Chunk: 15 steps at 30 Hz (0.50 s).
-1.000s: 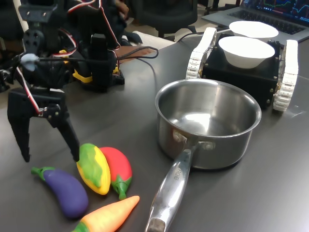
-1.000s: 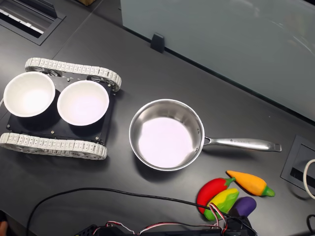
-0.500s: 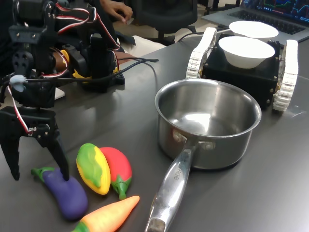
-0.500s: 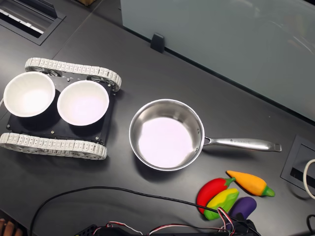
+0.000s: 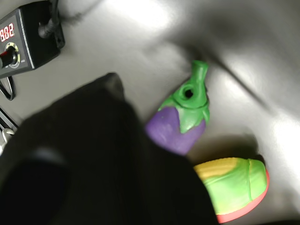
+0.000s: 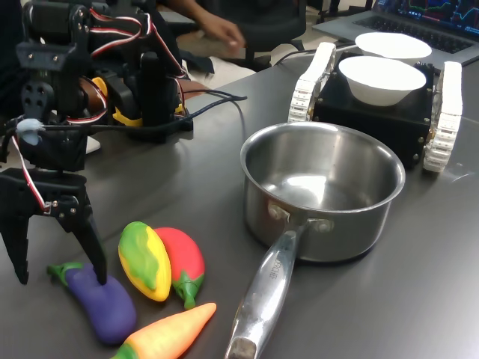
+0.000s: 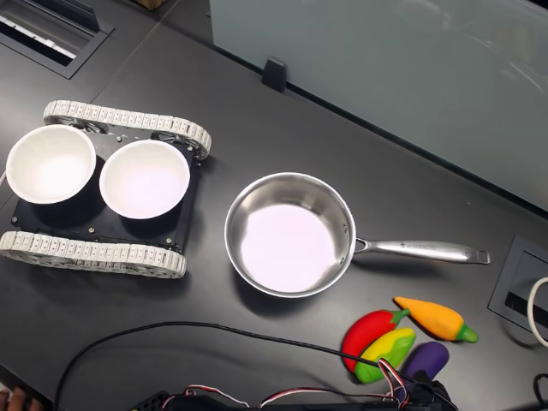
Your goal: Pick up the brinjal and place them in the pan
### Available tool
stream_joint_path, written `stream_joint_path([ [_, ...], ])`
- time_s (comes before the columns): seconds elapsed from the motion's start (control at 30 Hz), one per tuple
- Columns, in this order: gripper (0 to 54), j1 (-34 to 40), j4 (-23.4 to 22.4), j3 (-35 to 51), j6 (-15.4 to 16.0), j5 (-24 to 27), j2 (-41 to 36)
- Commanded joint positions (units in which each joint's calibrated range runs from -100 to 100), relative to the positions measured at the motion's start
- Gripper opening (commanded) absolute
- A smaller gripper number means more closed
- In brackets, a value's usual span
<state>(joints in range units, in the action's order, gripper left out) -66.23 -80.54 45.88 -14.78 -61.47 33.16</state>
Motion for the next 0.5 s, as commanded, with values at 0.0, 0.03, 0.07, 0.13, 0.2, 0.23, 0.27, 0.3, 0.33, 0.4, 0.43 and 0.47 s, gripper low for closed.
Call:
stream_joint_path([
  [0.0, 38.4, 2.7, 0.6, 1.2, -0.2, 0.7, -3.4],
  [0.03, 39.1, 2.7, 0.3, 1.0, -0.2, 1.1, -4.2],
  [0.07, 41.0, 2.8, 0.2, 0.7, -0.2, 1.6, -4.9],
  [0.13, 42.8, 3.2, 0.2, -0.1, -0.2, 2.0, -6.4],
  [0.2, 42.9, 3.4, 0.0, -0.9, -0.2, 2.0, -7.5],
  [0.23, 43.0, 3.5, 0.0, -1.4, -0.2, 2.0, -7.8],
  [0.27, 43.0, 3.6, 0.0, -1.7, -0.2, 1.9, -7.9],
  [0.3, 43.0, 3.7, 0.0, -1.8, -0.2, 1.9, -8.0],
  [0.33, 43.0, 3.8, 0.0, -1.9, -0.2, 2.0, -8.0],
  [0.4, 43.5, 4.1, 0.0, -2.4, -0.2, 2.1, -8.0],
  [0.43, 43.5, 4.3, 0.0, -2.7, -0.2, 2.1, -8.0],
  [0.47, 43.4, 4.3, 0.0, -3.1, -0.2, 1.9, -8.1],
])
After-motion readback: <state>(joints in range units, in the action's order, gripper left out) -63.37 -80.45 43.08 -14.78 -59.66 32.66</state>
